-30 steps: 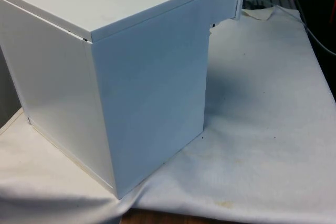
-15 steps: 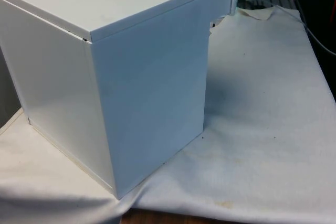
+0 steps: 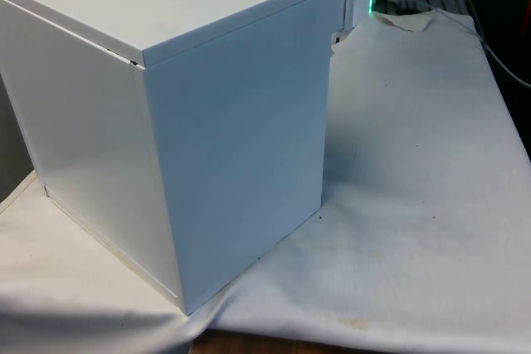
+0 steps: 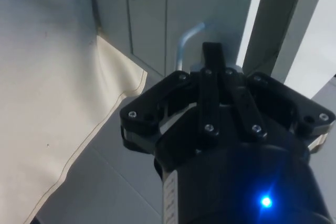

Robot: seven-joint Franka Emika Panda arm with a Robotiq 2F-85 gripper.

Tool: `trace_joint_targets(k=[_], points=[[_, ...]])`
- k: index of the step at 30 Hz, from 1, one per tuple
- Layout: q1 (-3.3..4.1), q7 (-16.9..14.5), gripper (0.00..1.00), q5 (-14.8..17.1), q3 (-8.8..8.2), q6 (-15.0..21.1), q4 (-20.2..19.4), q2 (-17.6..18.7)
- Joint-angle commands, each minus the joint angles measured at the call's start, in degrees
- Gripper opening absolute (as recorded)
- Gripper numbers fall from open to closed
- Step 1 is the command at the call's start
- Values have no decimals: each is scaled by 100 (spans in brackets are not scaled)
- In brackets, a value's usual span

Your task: Open the drawer, then close it.

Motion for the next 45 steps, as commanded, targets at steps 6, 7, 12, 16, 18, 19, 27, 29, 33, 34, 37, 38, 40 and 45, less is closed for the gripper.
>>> trace_joint_targets(k=[6, 7, 12, 16, 18, 19, 27, 29, 33, 34, 37, 38, 40, 45], points=[[6, -92, 0, 69, -252, 367, 229, 338], [6, -92, 0, 69, -281, 407, 252, 372], [6, -97, 0, 86, -395, 590, 367, 556], [0, -103, 0, 97, -487, 722, 453, 682], [-6, -6, 0, 6, -413, 607, 390, 579], [0, -103, 0, 103, -527, 785, 487, 733], [-6, -6, 0, 11, -619, 917, 556, 842], [-6, -103, 0, 126, -716, 1089, 647, 997], [-17, -103, 0, 143, -802, 1243, 716, 1123], [-17, -103, 0, 143, -825, 1278, 733, 1146], [-23, -103, 0, 155, -871, 1352, 768, 1209], [-23, -103, 0, 160, -888, 1381, 785, 1232], [-17, -97, 0, 166, -928, 1432, 814, 1283], [-34, -69, 0, 160, -1003, 1564, 877, 1387]])
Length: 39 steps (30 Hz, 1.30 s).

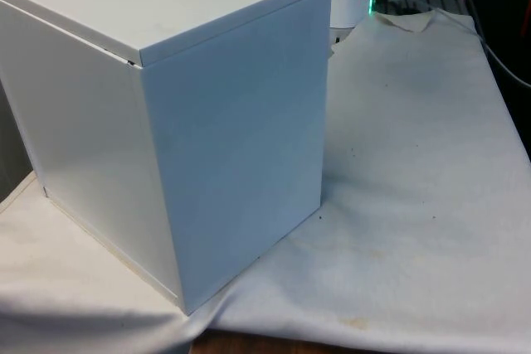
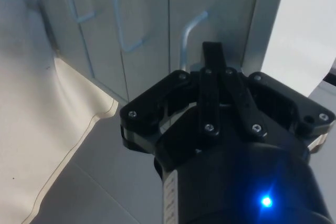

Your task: Open the drawer, then close it.

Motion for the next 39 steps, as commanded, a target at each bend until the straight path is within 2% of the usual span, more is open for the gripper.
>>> trace_joint_targets(k=[1, 6, 7, 8, 14, 17, 24, 25, 27, 32, 33, 34, 39], points=[[-11, -86, 0, 126, -63, 160, 92, 138], [-11, -86, 0, 120, -57, 155, 86, 120], [11, 0, 0, 11, 11, 0, -6, -6], [-6, -74, 0, 103, -46, 132, 69, 103], [23, 40, 0, -6, 34, -46, -17, -34], [11, 0, 0, 6, 11, 0, -6, -6], [17, 143, 0, -120, 178, -275, -149, -327], [29, 69, 0, 0, 132, -160, -103, -206], [11, 166, 0, -155, 269, -413, -229, -481], [6, 206, 0, -212, 407, -630, -372, -745], [34, 120, 0, -74, 355, -550, -327, -647], [6, 212, 0, -223, 441, -676, -407, -796], [0, 275, 0, -286, 613, -957, -602, -1134]])
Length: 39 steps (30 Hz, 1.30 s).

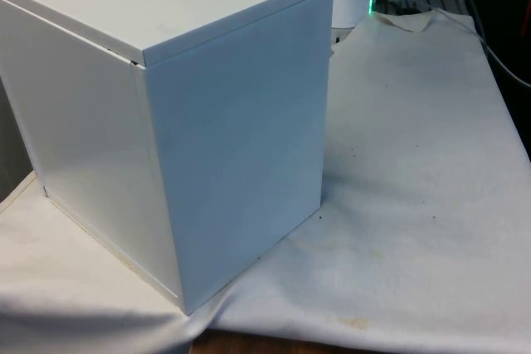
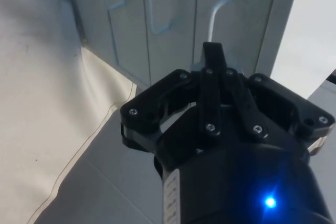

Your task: Open the drawer, then close it.

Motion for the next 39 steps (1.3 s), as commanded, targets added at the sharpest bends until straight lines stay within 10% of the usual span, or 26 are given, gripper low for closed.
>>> trace_joint_targets(k=[1, 25, 39], points=[[-34, 74, 0, -120, 86, -103, -69, -126], [-17, 579, 0, -235, 819, -1100, -825, -1238], [-6, 584, 10, -189, 831, -1123, -842, -1255]])
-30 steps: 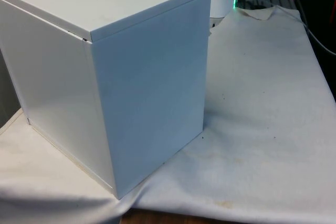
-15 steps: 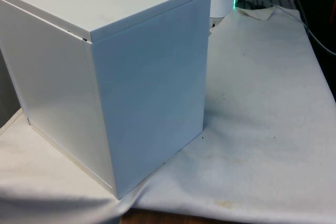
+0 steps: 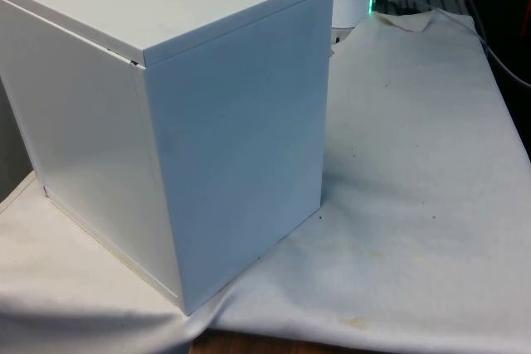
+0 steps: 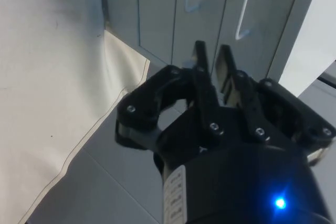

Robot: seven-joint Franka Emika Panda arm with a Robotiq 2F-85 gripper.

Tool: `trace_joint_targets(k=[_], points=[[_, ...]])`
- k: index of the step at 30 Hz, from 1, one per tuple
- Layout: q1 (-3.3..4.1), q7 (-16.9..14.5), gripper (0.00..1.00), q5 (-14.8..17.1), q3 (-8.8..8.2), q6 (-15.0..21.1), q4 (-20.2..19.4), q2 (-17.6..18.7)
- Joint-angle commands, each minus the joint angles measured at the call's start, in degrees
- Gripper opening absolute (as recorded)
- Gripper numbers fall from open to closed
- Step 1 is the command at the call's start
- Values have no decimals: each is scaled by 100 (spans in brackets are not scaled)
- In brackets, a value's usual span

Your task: Open the drawer, then close it.

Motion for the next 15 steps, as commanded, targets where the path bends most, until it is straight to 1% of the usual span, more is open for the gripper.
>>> trace_joint_targets(k=[1, 2, 3, 15], points=[[0, 0, 15, -6, 6, 0, 0, 0], [6, 0, 20, -6, 6, 0, 0, 0], [6, 0, 28, -6, 6, 0, 0, 0], [6, 0, 90, 0, 6, 0, 0, 0]])
